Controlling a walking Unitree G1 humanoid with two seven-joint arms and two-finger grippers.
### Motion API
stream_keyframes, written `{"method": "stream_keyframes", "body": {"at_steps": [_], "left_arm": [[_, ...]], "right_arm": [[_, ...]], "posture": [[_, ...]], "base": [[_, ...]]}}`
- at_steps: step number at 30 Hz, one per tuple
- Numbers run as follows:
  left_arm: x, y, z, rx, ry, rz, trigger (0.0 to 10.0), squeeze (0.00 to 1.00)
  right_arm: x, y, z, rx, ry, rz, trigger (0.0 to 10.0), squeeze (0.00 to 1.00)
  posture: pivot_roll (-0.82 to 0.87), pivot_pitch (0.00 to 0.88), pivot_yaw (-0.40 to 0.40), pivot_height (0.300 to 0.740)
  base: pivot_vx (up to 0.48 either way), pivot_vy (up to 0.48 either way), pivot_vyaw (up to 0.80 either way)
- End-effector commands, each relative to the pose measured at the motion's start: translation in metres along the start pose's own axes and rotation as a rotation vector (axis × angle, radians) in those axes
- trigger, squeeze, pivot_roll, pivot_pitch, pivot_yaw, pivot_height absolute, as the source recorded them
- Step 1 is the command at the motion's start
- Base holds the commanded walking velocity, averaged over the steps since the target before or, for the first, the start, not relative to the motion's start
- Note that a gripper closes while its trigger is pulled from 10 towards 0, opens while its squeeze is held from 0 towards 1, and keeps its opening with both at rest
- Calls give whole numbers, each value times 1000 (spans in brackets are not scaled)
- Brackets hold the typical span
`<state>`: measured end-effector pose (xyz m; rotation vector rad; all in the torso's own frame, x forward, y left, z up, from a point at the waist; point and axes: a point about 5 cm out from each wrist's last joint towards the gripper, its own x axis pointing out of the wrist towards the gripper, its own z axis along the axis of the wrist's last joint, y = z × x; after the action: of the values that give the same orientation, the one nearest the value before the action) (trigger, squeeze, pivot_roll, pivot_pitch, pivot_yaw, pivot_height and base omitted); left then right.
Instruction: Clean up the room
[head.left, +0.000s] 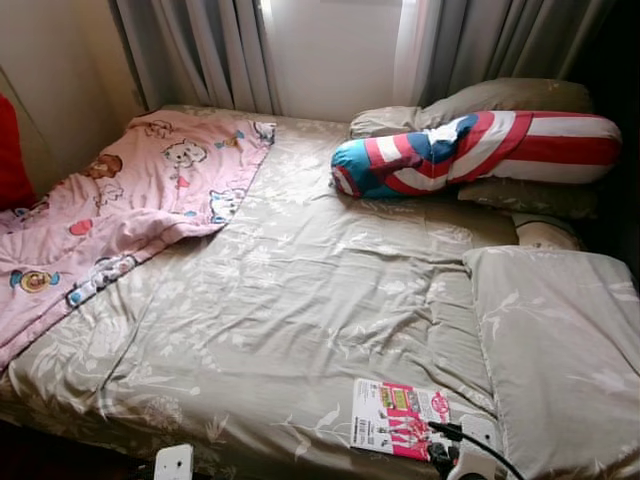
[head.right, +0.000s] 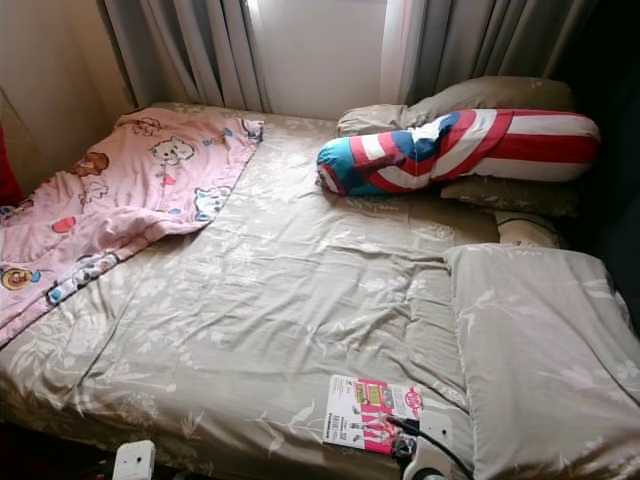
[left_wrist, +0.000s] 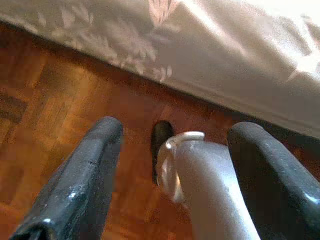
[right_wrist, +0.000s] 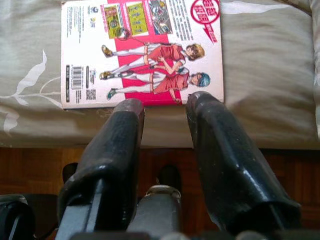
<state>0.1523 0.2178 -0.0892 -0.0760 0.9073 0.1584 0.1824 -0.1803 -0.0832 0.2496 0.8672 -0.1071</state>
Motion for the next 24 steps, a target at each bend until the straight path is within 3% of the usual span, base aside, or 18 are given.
{"method": "stream_keyframes", "body": {"at_steps": [1,13,24], "left_arm": [[-3,7,-11,10,46,16,10000,0],[-4,20,-7,47,53,43,10000,0],[-3,21,-2,62,31,34,10000,0]], "right_arm": [[0,1,-2,23,8,2,10000,0],[-3,-1,-14,88,33,-28,10000,0],[-2,0,-13,116,27,-48,10000,0]], "posture": [[-21,0,-19,740],[-9,8,28,740],[2,44,41,740]], "base": [[0,262,600],[0,23,0],[0,445,0]]}}
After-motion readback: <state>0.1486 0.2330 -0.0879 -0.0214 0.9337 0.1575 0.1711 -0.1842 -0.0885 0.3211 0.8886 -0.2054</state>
